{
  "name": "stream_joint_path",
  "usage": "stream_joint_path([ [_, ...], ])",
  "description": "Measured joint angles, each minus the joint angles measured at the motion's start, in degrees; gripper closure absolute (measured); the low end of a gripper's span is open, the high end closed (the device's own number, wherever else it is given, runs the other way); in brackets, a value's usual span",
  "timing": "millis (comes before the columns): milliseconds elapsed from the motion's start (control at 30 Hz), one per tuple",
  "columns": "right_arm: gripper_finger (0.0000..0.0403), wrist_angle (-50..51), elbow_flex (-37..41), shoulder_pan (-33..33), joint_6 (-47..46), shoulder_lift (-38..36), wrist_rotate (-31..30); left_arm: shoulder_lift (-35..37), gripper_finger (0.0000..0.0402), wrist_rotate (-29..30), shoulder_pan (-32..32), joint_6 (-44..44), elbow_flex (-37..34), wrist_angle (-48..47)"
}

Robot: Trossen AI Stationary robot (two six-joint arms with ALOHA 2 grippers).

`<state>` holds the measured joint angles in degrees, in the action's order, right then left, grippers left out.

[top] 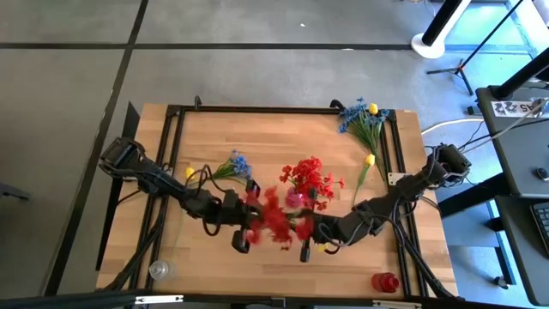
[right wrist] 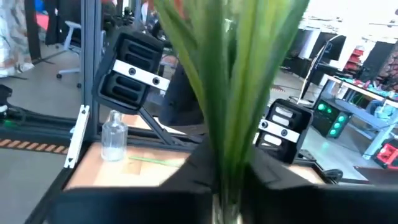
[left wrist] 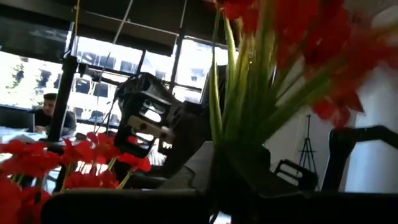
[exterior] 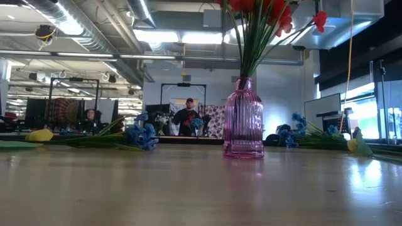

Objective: Sort flowers into vase by color
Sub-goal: Put the red flowers into the violet vase

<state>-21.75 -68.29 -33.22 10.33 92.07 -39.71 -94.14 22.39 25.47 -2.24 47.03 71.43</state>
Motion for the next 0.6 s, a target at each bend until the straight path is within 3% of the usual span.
stream_joint_path([
  [133,0.0375,0.3,0.0,-2.7,0.1,-0.2,-9.1,2.6,0.0327,2.9,1.3,2.4,0.0,-6.4],
  [233,0.0379,-0.8,0.0,-5.1,0.5,-0.5,-18.8,6.9,0.0302,9.4,2.7,4.8,0.0,-17.6],
  [367,0.0393,-1.1,0.0,-7.1,-2.3,-0.5,-26.2,9.6,0.0288,16.1,1.9,2.3,-1.0,-27.1],
  [467,0.0385,-0.6,1.0,-7.9,-6.5,-0.4,-29.9,9.6,0.0290,15.9,-1.0,-3.0,-4.8,-27.3],
  [600,0.0394,3.4,2.9,-9.6,-12.4,-0.3,-29.8,9.5,0.0298,13.2,-6.8,-9.9,-11.7,-27.5],
])
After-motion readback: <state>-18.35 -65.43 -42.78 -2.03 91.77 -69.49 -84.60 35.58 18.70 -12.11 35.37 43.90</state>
